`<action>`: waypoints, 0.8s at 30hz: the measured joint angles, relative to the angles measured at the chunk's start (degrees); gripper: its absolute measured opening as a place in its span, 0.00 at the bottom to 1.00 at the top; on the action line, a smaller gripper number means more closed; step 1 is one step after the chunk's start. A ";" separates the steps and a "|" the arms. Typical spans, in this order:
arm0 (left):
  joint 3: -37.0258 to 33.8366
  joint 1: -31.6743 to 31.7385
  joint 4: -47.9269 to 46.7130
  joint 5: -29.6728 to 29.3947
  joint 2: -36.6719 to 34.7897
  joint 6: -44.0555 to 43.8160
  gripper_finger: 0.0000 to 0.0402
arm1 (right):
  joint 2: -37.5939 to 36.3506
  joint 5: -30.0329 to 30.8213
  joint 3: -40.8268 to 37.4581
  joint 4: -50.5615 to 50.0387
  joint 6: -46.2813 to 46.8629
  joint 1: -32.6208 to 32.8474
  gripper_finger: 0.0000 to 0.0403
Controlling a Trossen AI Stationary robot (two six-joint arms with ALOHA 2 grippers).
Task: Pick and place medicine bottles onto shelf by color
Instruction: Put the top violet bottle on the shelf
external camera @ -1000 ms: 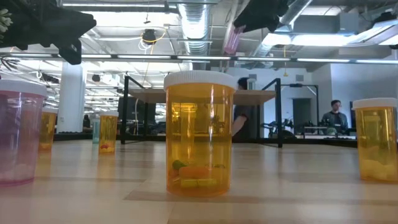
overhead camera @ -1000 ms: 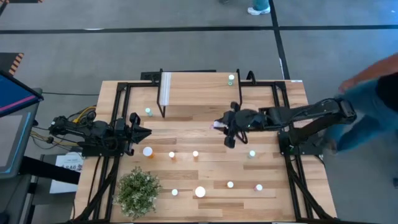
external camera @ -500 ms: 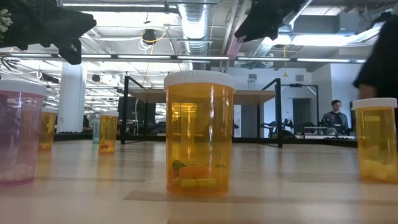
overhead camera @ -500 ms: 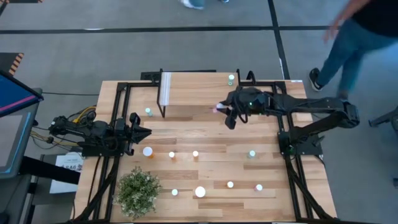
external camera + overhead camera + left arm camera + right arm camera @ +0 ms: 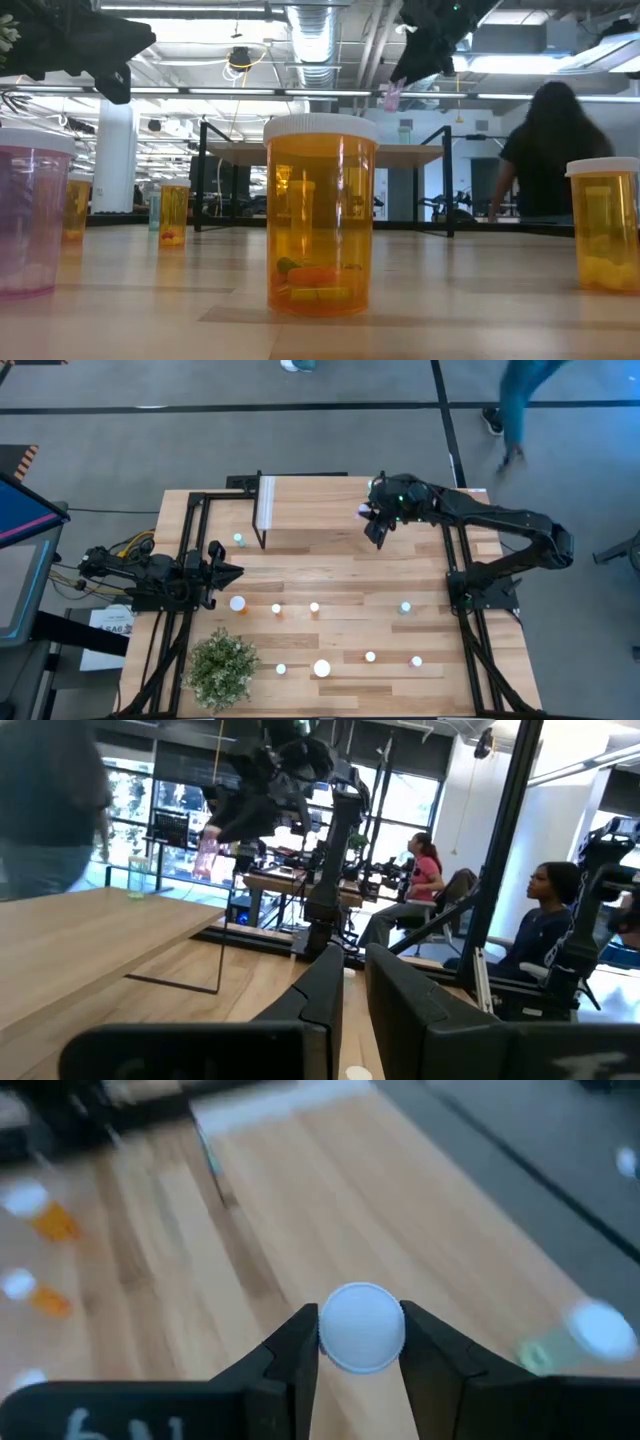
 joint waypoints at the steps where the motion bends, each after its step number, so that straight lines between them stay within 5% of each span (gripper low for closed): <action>1: 0.00 0.02 0.00 -0.07 0.00 -0.02 0.08 | 0.46 -0.01 1.33 -1.68 -0.06 -0.71 0.34; 9: 0.00 0.02 0.02 0.20 0.02 -0.04 0.08 | 4.84 0.00 5.52 -11.04 -0.20 -4.04 0.34; 24: 0.00 0.00 -0.13 0.24 0.02 -0.01 0.08 | 10.06 -0.83 5.59 -11.23 -0.72 -9.77 0.36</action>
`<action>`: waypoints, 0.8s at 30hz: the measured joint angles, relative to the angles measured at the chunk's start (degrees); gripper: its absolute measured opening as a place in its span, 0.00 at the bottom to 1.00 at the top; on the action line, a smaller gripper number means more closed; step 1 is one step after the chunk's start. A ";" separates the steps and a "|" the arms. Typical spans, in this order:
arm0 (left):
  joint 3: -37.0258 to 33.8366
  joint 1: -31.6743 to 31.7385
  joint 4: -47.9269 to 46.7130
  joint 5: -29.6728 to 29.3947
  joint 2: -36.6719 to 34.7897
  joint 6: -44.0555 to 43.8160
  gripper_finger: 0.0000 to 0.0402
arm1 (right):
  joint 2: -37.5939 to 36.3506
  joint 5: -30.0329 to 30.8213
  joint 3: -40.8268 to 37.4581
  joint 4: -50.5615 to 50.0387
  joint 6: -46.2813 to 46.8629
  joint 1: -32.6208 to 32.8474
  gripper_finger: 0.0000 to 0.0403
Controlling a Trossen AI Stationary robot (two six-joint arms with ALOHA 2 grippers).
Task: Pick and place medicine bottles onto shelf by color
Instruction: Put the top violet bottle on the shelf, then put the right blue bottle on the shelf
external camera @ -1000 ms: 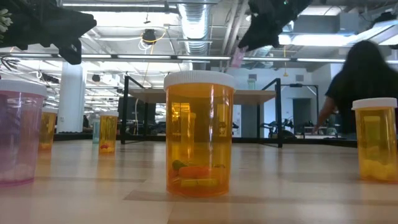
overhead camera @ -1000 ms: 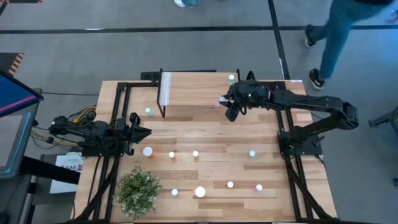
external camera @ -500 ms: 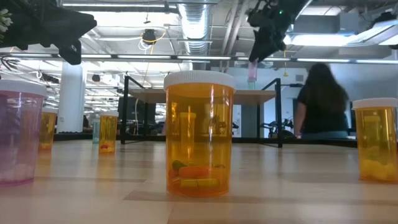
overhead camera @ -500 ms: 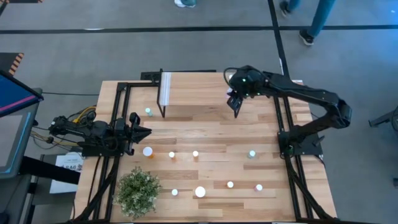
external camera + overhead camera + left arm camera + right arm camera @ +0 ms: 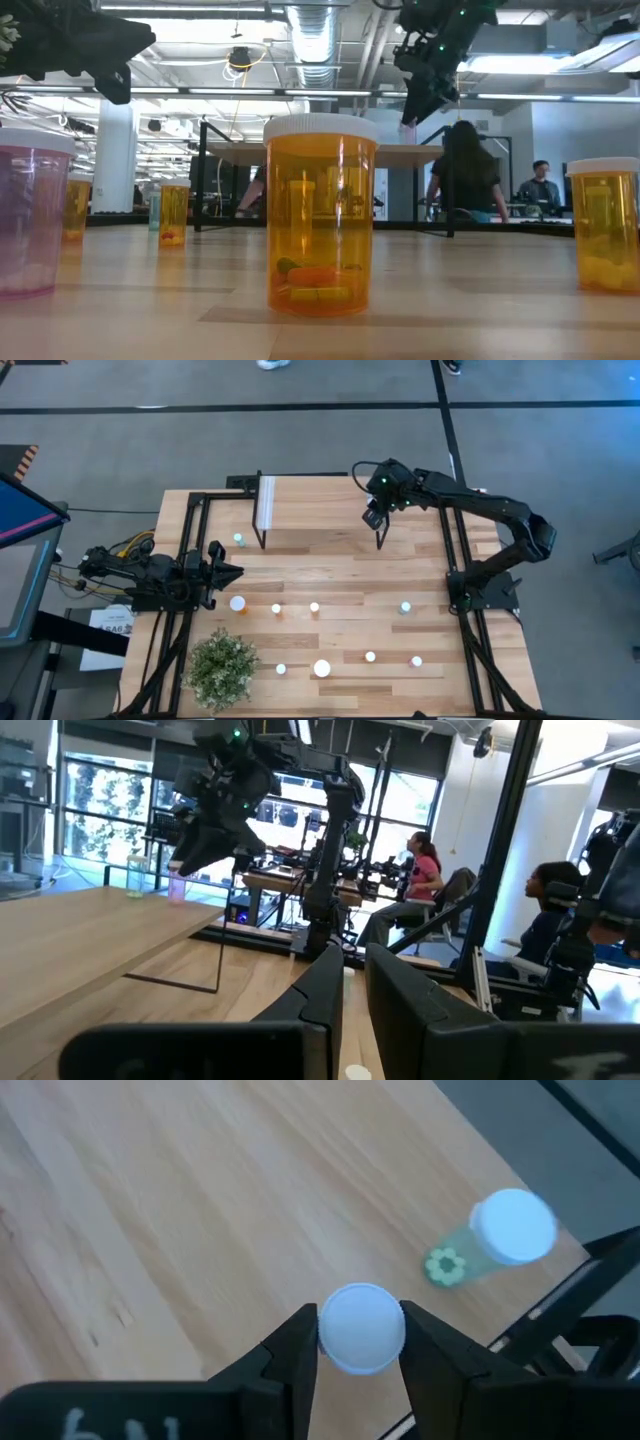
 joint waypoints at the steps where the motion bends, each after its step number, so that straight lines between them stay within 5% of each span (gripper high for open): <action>1: 0.00 0.01 0.00 0.00 0.00 0.01 0.08 | 0.32 -0.15 0.00 0.11 -0.06 0.09 0.36; 17: 0.00 0.02 -0.02 0.14 0.00 0.02 0.08 | -2.84 -0.42 -0.39 -1.19 0.88 0.49 0.56; 24: 0.00 0.00 -0.02 0.17 0.00 -0.01 0.09 | -8.31 -0.38 -0.35 -4.01 2.51 3.24 0.57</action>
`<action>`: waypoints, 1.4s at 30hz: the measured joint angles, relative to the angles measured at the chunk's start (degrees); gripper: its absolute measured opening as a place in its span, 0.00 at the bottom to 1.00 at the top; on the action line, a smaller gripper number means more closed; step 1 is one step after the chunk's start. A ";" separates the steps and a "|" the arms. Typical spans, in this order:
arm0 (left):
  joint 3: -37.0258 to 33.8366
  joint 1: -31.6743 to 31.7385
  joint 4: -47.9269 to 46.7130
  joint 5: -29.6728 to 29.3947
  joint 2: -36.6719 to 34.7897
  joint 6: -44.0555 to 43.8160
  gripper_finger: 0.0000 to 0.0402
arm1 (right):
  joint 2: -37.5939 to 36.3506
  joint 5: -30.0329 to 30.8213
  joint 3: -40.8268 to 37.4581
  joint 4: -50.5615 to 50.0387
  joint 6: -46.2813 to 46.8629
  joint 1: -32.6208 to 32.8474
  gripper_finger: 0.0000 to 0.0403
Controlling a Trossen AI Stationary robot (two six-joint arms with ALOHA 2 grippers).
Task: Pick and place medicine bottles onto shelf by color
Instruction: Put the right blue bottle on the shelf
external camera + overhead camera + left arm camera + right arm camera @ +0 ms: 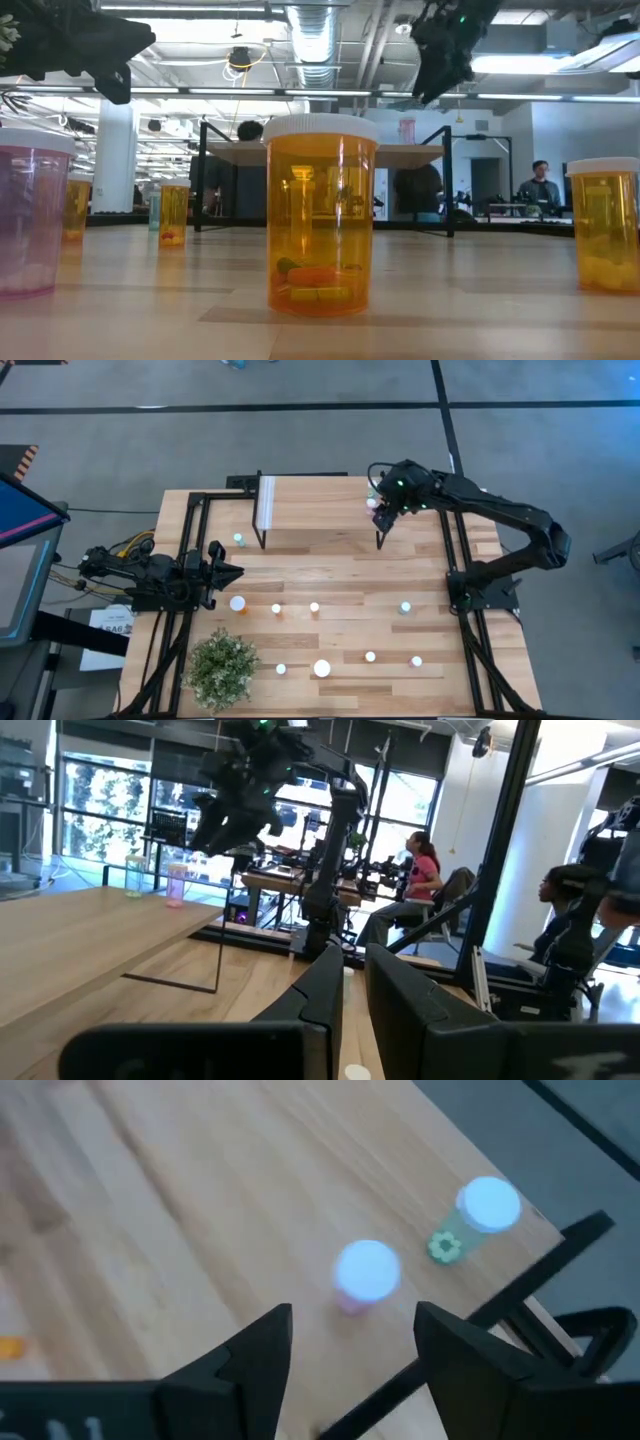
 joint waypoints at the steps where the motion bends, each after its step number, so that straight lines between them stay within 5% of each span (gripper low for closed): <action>1: 0.00 0.00 0.00 0.00 0.00 0.00 0.08 | -0.99 -0.01 0.00 -0.37 0.00 0.89 0.57; 9: 0.00 0.00 -0.57 0.12 0.00 -0.63 0.08 | -8.62 3.15 -1.40 0.65 2.62 12.96 0.56; 25: 0.00 0.01 -0.62 1.03 0.00 -1.70 0.09 | -16.85 14.77 -21.24 13.58 15.22 39.01 0.55; 37: 0.00 0.00 -0.46 1.10 0.00 0.13 0.09 | -11.71 14.80 -25.99 8.07 29.93 45.41 0.55; 42: 0.00 0.00 -0.68 1.49 -0.02 0.08 0.09 | -9.31 9.85 -25.99 5.66 34.70 47.06 0.57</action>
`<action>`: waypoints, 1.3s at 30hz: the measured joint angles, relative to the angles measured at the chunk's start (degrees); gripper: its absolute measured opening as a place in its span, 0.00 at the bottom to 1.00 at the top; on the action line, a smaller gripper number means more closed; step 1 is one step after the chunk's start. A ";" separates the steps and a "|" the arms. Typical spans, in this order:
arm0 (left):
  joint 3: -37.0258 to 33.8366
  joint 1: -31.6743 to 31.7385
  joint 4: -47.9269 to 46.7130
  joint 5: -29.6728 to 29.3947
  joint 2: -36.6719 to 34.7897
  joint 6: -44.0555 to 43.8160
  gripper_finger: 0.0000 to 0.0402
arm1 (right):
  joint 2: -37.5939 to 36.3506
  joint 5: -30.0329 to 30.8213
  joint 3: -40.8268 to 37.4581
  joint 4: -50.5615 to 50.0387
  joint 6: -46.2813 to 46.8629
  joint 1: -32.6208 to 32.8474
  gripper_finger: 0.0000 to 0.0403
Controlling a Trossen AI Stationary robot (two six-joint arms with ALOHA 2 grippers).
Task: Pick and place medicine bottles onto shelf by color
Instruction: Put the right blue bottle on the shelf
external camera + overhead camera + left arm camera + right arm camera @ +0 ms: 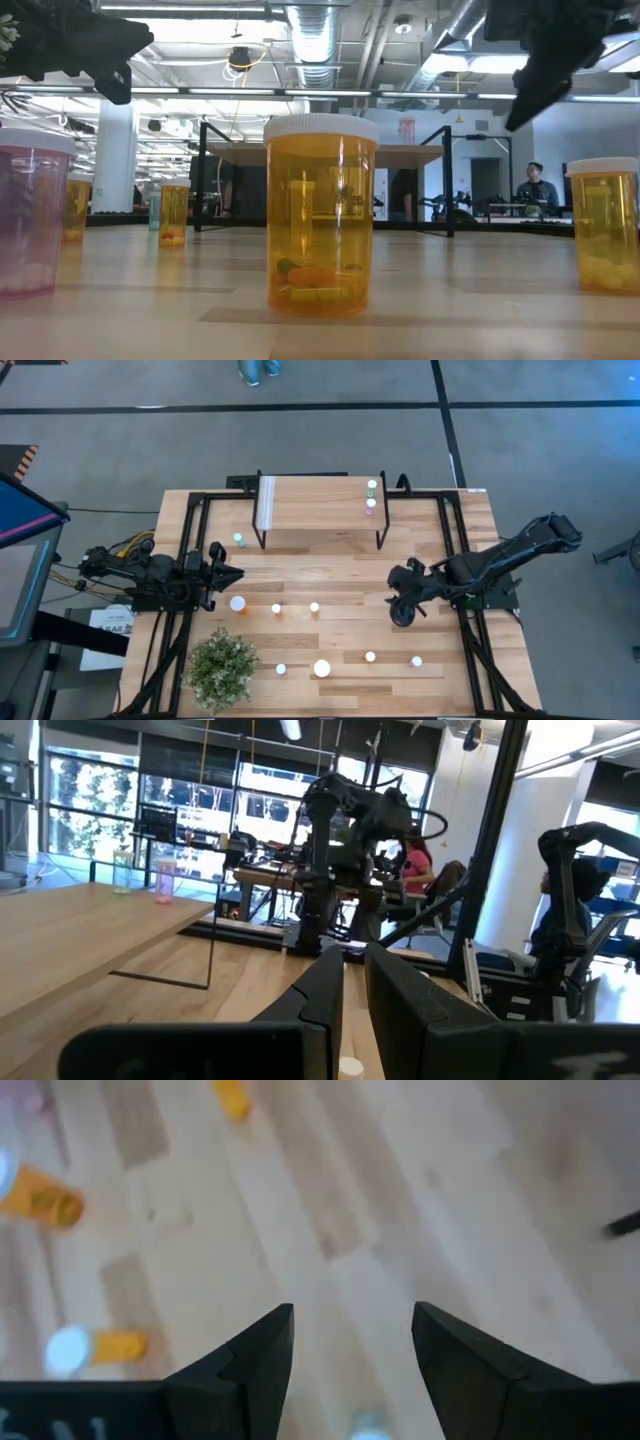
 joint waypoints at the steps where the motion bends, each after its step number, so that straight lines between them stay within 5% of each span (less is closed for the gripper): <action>1: 0.00 0.00 0.00 0.00 0.02 -0.04 0.09 | 0.55 -1.03 0.00 0.01 0.66 0.50 0.58; 12: 0.00 0.00 0.11 -0.27 0.00 -0.72 0.15 | 4.02 -2.72 0.02 -9.53 10.95 3.92 0.62; 22: 0.00 0.00 0.15 -0.22 0.02 -0.72 0.28 | 4.02 -2.61 0.04 -9.97 13.91 4.54 0.62; 39: 0.00 0.00 0.22 -0.46 0.01 -1.54 0.29 | 2.53 -2.28 -8.78 -3.45 16.32 4.50 0.62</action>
